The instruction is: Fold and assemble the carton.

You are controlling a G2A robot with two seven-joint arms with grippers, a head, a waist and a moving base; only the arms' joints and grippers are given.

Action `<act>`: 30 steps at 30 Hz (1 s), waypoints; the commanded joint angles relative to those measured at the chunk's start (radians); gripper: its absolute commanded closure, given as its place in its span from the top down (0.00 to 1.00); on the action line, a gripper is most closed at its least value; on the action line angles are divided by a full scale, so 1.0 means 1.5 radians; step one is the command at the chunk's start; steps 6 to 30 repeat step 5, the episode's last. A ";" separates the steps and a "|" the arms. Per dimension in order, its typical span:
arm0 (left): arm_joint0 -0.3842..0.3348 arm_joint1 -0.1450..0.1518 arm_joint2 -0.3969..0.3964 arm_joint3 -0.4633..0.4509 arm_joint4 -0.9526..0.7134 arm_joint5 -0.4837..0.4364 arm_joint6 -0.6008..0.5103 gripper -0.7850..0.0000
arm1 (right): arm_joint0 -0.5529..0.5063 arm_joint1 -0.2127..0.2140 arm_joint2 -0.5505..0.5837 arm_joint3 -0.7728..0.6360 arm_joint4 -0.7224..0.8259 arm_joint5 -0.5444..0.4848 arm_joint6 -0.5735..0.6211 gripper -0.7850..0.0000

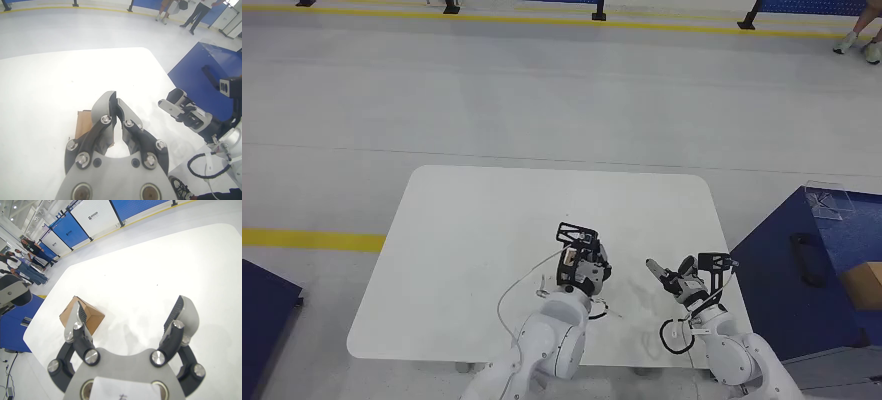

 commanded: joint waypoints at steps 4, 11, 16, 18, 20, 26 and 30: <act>-0.002 0.000 0.001 0.003 -0.001 0.000 -0.001 0.34 | 0.000 0.000 0.000 0.000 0.000 0.000 0.000 1.00; -0.002 0.000 0.001 0.003 -0.001 0.000 -0.001 0.41 | 0.000 0.000 0.000 0.000 0.000 0.000 0.000 1.00; -0.002 0.000 0.001 0.003 -0.001 0.000 -0.001 0.41 | 0.000 0.000 0.000 0.000 0.000 0.000 0.000 1.00; -0.002 0.000 0.001 0.003 -0.001 0.000 -0.001 0.41 | 0.000 0.000 0.000 0.000 0.000 0.000 0.000 1.00; -0.002 0.000 0.001 0.003 -0.001 0.000 -0.001 0.41 | 0.000 0.000 0.000 0.000 0.000 0.000 0.000 1.00; -0.002 0.000 0.001 0.003 -0.001 0.000 -0.001 0.41 | 0.000 0.000 0.000 0.000 0.000 0.000 0.000 1.00; -0.002 0.000 0.001 0.003 -0.001 0.000 -0.001 0.41 | 0.000 0.000 0.000 0.000 0.000 0.000 0.000 1.00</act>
